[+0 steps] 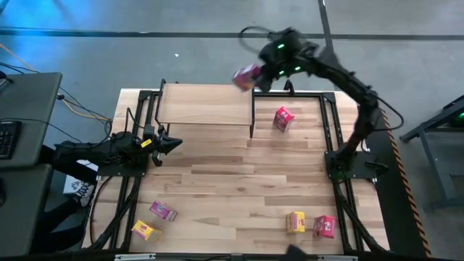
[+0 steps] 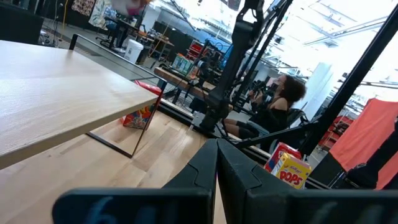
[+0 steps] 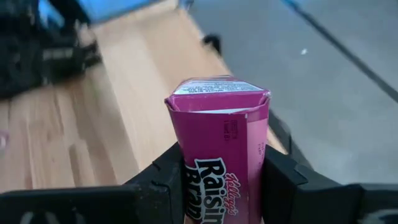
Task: Stack cereal on shelf
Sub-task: Put the top purple cereal box on the shelf
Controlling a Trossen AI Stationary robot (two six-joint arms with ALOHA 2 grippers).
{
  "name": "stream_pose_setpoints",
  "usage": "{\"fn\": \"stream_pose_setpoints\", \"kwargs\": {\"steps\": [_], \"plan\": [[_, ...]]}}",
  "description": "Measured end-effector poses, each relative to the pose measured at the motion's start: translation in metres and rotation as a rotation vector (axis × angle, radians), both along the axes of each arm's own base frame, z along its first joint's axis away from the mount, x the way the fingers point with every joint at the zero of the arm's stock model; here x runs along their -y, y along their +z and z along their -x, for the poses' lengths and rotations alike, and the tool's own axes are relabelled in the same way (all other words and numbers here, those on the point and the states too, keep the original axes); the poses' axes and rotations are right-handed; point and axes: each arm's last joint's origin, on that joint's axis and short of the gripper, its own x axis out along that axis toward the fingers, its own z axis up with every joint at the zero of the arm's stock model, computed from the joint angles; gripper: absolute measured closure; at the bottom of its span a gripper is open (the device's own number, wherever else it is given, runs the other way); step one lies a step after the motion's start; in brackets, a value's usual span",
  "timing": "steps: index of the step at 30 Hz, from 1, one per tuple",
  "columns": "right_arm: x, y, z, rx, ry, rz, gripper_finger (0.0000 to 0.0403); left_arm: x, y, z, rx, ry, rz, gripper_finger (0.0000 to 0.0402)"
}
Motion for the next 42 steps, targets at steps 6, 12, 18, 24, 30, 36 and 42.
{"fn": "stream_pose_setpoints", "kwargs": {"steps": [6,12,18,24,30,36,42], "plan": [[-0.003,-0.031,-0.034,-0.164,0.084,-0.039,0.0274,0.000,0.000,0.000,0.000,0.000,0.000,0.0398],[0.000,-0.047,-0.040,-0.283,0.087,-0.003,0.0274,0.000,0.000,0.000,0.000,0.000,0.000,0.0398],[0.001,-0.047,-0.038,-0.299,0.101,0.005,0.0274,0.000,0.000,0.000,0.000,0.000,0.000,0.0398],[0.001,-0.057,-0.038,-0.365,0.114,-0.044,0.0274,0.000,0.000,0.000,0.000,0.000,0.000,0.0398],[0.001,-0.058,-0.040,-0.366,0.136,-0.030,0.0274,0.000,0.000,0.000,-0.002,0.000,0.000,0.0398],[0.003,-0.057,-0.041,-0.326,0.151,-0.038,0.0263,0.000,0.000,0.000,-0.002,0.000,0.000,0.0398],[0.006,-0.056,-0.042,-0.299,0.149,-0.031,0.0221,0.000,0.000,0.000,-0.002,0.000,0.000,0.0398]]}}
